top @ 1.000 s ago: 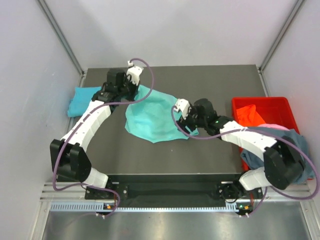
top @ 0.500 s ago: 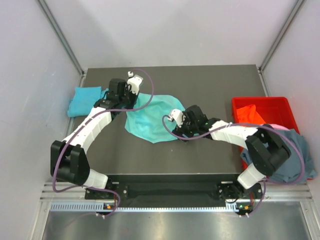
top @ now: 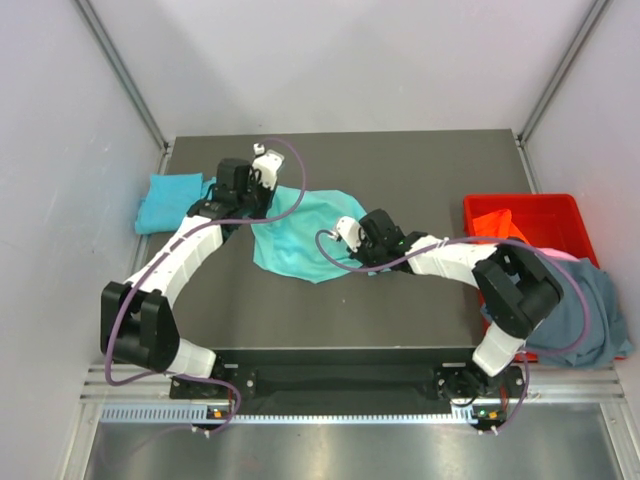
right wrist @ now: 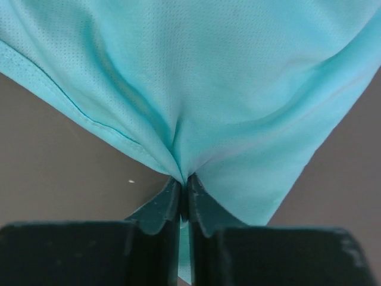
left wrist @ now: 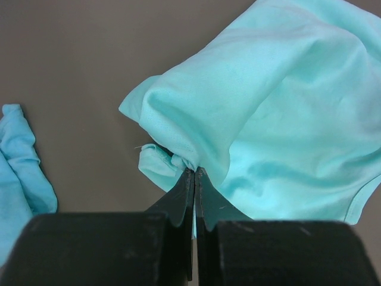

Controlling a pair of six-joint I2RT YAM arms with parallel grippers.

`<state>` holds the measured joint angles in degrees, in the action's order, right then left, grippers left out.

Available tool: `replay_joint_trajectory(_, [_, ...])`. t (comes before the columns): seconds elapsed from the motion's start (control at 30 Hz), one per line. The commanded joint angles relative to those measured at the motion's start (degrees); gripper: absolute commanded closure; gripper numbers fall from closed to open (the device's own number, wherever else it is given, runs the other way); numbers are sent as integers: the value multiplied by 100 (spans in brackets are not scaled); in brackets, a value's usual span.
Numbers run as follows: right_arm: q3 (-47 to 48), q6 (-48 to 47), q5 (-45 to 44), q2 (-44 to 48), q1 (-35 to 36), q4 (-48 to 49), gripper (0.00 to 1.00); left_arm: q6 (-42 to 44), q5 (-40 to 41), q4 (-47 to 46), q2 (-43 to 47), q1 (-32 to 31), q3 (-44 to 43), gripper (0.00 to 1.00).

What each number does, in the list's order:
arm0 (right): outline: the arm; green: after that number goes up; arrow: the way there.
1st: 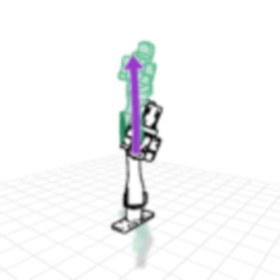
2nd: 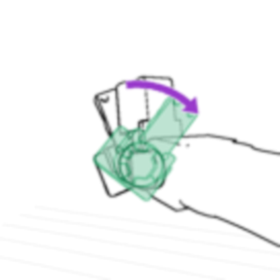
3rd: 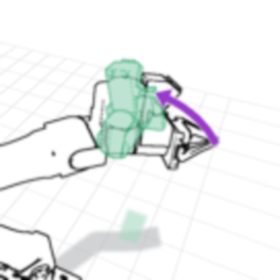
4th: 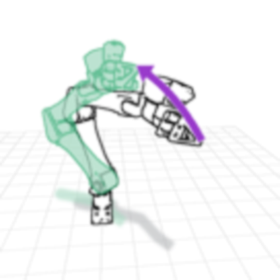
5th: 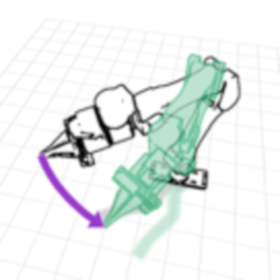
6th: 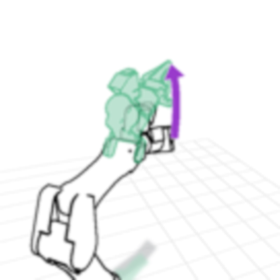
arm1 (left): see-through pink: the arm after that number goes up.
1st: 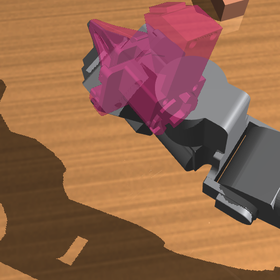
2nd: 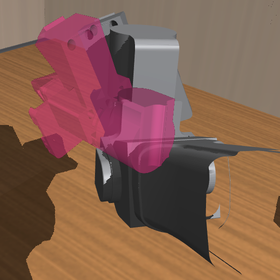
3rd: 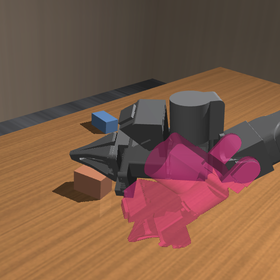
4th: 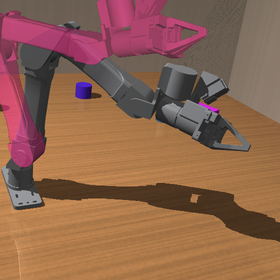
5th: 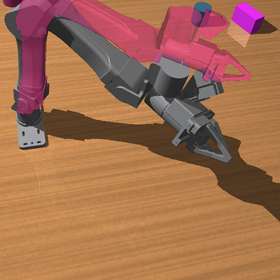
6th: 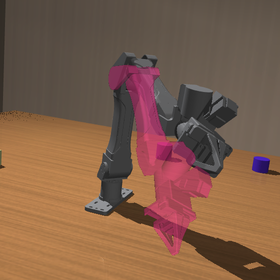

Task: Fold and stack the t-shirts
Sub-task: Flatten the tshirt out

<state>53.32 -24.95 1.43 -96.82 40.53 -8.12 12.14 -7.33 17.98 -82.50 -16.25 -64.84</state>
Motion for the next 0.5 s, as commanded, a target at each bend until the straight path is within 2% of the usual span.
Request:
replay_joint_trajectory(0.0, [161,-1,-371,373,104,135,100,-28,65,-339,296,69,77,100])
replay_joint_trajectory(0.2, [178,-167,-618,1488,95,267,100,69,249,-339,489,157,-46,100])
replay_joint_trajectory(0.3, [354,-325,-583,2087,95,180,100,235,416,-260,533,157,-388,100])
replay_joint_trajectory(0.47, [1292,-309,-486,2290,51,-435,100,306,408,-6,630,157,-942,100])
